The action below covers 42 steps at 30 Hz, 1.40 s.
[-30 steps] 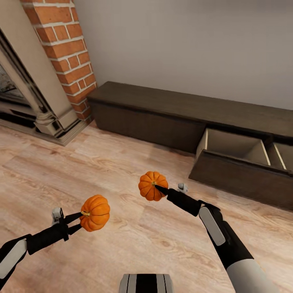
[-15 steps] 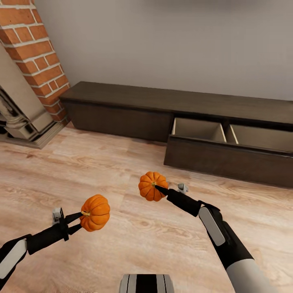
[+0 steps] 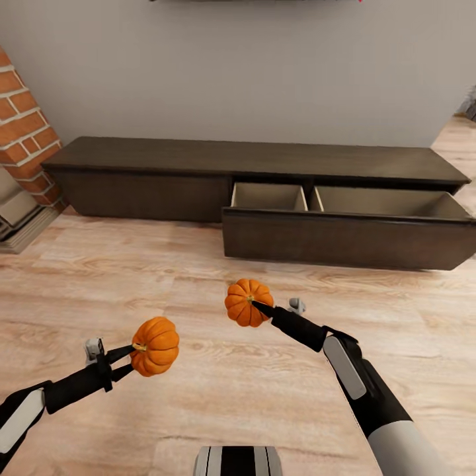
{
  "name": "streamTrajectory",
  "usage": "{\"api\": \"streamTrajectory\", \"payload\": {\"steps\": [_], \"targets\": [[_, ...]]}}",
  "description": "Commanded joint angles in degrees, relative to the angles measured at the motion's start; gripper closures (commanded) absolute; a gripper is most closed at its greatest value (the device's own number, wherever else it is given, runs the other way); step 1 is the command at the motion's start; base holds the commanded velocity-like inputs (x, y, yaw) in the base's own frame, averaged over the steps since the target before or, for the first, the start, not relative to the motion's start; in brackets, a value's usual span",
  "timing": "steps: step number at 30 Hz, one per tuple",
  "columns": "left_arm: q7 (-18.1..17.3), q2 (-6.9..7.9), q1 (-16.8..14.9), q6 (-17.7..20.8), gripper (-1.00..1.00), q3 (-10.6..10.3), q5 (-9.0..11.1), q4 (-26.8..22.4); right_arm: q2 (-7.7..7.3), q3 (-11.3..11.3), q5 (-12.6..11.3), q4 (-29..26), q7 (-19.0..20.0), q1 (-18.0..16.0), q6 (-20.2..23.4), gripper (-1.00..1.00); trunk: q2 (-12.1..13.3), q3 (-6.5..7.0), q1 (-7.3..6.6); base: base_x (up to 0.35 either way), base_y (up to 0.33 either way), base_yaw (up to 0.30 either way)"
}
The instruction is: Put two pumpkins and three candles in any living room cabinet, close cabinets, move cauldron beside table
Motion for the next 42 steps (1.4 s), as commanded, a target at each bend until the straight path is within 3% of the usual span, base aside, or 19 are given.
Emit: {"api": "streamTrajectory", "payload": {"steps": [1, 6, 14, 32, 42], "targets": [[0.0, 0.05, 0.0, 0.5, 1.00, -0.1, 0.7, 0.0, -0.02, 0.1, -0.8, 0.0, 0.0, 0.0, 0.3, 1.00, 0.0, -0.01, -0.04, -0.209, -0.225, -0.282], [0.0, 0.12, 0.0, 0.5, 1.00, 0.0, 0.8, 0.1, -0.03, 0.1, -0.8, 0.0, 0.0, -0.1, 0.3, 1.00, 0.0, 0.13, -0.04, -0.110, -0.125, -0.282], [0.2, 0.04, 0.0, 0.5, 1.00, 0.0, 0.6, 0.1, -0.09, 0.0, -0.8, 0.0, -0.1, -0.1, 0.3, 1.00, 0.1, 2.12, -0.24, -0.007, -0.008, -0.259], [0.2, -0.33, 0.0, 0.4, 1.00, -0.1, 0.6, -0.2, -0.01, -0.2, -1.0, 0.1, -0.1, -0.1, 0.3, 1.00, 0.3, 6.13, -0.71, 0.000, 0.000, -0.014], [0.2, -0.33, 0.0, 0.5, 1.00, -0.1, 0.7, -0.3, -0.12, -0.4, -4.0, 0.0, -0.3, -0.1, 0.4, 1.00, 0.5, 8.02, -0.97, 0.000, 0.000, -0.180]]}}
